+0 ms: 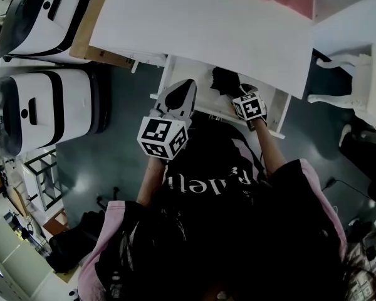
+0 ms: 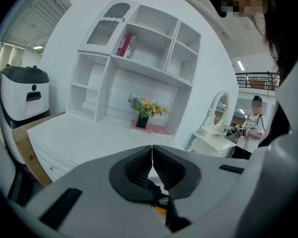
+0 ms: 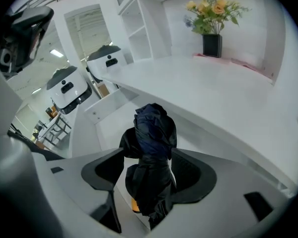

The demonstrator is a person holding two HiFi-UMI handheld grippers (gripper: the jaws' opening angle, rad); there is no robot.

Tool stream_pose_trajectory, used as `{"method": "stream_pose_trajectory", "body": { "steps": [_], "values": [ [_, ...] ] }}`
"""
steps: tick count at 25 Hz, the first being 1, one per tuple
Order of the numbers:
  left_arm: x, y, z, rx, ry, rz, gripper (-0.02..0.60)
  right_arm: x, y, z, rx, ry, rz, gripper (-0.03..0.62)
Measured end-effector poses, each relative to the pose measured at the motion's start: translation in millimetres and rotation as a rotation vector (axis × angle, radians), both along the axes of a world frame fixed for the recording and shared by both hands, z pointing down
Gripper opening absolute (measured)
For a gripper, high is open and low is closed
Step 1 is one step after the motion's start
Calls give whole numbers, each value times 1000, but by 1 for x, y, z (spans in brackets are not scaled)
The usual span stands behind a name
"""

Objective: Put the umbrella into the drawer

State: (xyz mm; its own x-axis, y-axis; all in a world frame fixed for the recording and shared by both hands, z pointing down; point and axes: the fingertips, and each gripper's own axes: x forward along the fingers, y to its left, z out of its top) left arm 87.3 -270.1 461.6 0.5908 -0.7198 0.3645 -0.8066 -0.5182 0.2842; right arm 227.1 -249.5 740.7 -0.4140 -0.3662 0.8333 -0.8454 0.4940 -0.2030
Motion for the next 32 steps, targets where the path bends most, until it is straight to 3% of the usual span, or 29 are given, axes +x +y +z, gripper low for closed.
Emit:
{"method": "stream_pose_trajectory", "body": {
  "steps": [9,16,26,32],
  "values": [
    [19,8,-8,16,6,104,17,-9,1,-94,208,-152,81,285],
    [18,17,-24,48,27,187,17,-17,-6,-179,407,-161,173,285],
    [-21,41,-56,118,68,303,16,-68,22,-279,596,-222,301,285],
    [-58,69,-68,174,49,389,16,-112,54,-294,614,-255,390,285]
  ]
}}
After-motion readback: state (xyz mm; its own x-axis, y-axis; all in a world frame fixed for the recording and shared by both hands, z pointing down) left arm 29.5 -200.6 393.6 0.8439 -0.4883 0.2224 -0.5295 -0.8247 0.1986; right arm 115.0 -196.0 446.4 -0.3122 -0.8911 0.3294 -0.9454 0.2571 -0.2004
